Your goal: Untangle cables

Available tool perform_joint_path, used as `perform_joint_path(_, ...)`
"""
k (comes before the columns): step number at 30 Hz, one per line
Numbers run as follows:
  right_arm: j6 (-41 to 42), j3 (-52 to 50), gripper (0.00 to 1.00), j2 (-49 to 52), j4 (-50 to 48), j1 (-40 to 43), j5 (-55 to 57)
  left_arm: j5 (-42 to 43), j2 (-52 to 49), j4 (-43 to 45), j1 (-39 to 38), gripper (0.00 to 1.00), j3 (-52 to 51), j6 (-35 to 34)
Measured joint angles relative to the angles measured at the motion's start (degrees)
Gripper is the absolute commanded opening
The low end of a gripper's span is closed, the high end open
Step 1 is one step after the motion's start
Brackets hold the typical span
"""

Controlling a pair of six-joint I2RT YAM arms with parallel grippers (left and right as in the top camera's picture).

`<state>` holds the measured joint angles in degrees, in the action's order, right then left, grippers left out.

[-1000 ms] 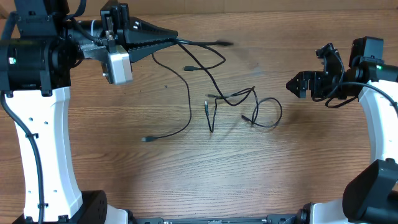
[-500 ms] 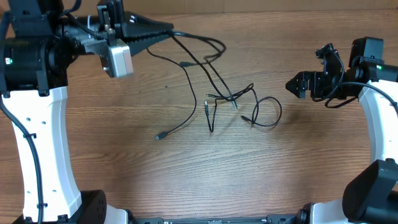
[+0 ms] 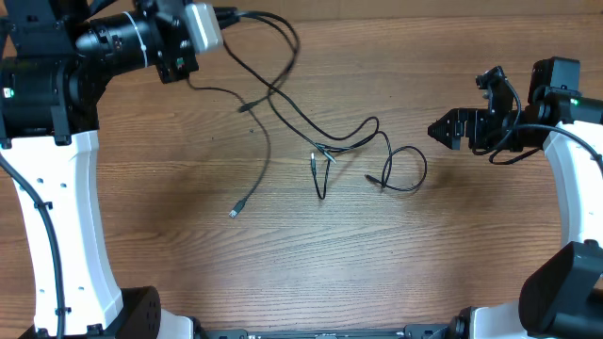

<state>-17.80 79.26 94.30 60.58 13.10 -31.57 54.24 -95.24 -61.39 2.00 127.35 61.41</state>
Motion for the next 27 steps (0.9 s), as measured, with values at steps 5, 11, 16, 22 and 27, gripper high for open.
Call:
perform_joint_path(5, 0.00, 0.00, 1.00, 0.00, -0.04, 0.00, -0.85, -13.68, -0.76, -2.08, 0.00, 0.04, 0.04, -8.81)
perform_joint_path(11, 0.00, 0.00, 1.00, 0.00, -0.02, -0.02, -1.18, -22.47, -6.62, -6.82, 0.00, 0.16, 0.11, -13.77)
perform_joint_path(16, 0.00, 0.00, 1.00, 0.00, 0.00, -0.02, -1.22, -24.17, -12.13, -8.02, 0.00, 1.00, 0.11, -17.07)
perform_joint_path(22, 0.00, 0.00, 1.00, 0.00, 0.00, 0.00, -1.22, -24.55, -16.02, -8.55, 0.00, 1.00, 0.11, -21.90)
perform_joint_path(27, -0.04, 0.00, 1.00, 0.00, -0.04, 0.00, -1.51, -24.50, -16.04, -10.43, -0.02, 1.00, 0.11, -23.04)
